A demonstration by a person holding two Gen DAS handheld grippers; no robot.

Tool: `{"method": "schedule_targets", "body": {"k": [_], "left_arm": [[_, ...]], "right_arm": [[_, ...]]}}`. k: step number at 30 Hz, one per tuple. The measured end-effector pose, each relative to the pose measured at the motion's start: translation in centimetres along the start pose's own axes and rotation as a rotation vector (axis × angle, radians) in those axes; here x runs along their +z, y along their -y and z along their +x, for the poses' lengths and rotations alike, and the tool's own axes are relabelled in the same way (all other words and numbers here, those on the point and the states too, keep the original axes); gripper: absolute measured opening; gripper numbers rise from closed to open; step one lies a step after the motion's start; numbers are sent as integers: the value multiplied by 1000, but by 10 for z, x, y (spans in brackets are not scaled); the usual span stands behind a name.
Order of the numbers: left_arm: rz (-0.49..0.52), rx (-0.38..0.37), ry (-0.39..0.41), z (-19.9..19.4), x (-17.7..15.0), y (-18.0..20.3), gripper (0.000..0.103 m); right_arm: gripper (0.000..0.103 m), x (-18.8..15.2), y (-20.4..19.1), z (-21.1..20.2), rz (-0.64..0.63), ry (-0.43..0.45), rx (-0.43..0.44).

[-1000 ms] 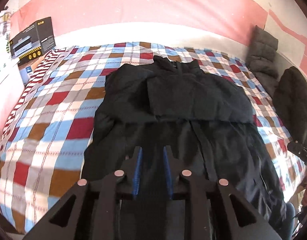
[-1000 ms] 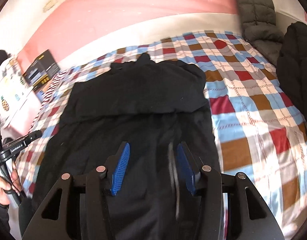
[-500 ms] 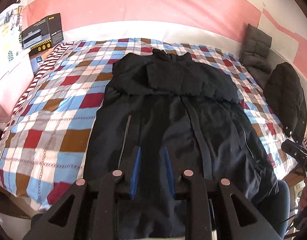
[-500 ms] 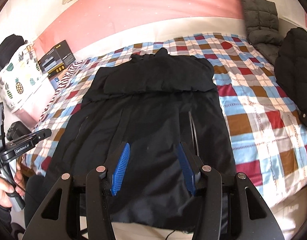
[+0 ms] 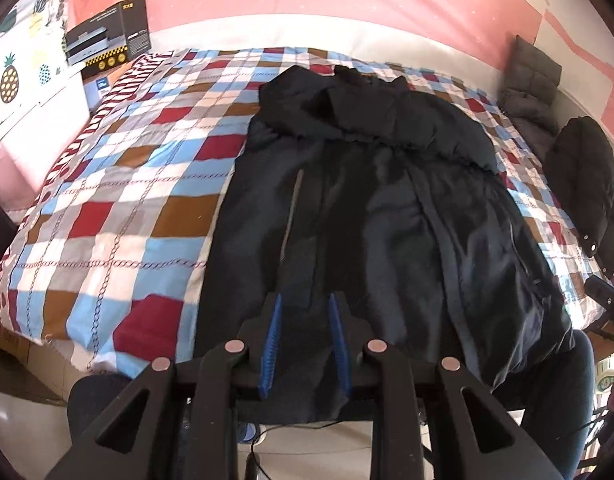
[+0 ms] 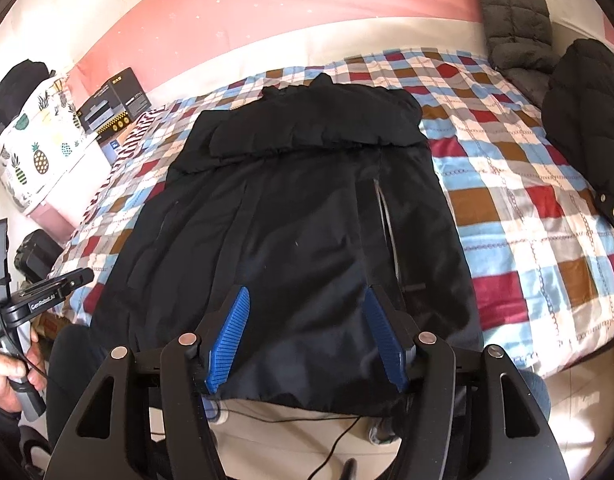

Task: Fold large clothes
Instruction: 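Move both tools to the jacket hem, then grasp the jacket hem with both tools and lift it toward the collar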

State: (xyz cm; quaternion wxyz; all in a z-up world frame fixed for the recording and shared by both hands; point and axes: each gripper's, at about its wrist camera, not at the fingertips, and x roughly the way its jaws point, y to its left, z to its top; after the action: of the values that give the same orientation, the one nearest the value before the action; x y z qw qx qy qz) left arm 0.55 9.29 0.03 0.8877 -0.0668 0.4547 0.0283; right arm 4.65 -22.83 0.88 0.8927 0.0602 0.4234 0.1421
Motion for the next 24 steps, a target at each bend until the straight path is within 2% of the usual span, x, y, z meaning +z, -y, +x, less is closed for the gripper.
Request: {"method": "schedule_targets", "body": {"k": [5, 10, 18, 24], "left_arm": [[-12, 29, -13, 3, -9, -15, 26], [-40, 29, -25, 10, -14, -29, 44], [-103, -1, -79, 35, -12, -58, 52], [-151, -10, -129, 61, -6, -81, 52]], "right_arm": [[68, -14, 16, 4, 43, -22, -11], [68, -24, 35, 4, 82, -32, -30], [68, -28, 84, 17, 168, -73, -75], [68, -23, 125, 35, 255, -113, -72]]}}
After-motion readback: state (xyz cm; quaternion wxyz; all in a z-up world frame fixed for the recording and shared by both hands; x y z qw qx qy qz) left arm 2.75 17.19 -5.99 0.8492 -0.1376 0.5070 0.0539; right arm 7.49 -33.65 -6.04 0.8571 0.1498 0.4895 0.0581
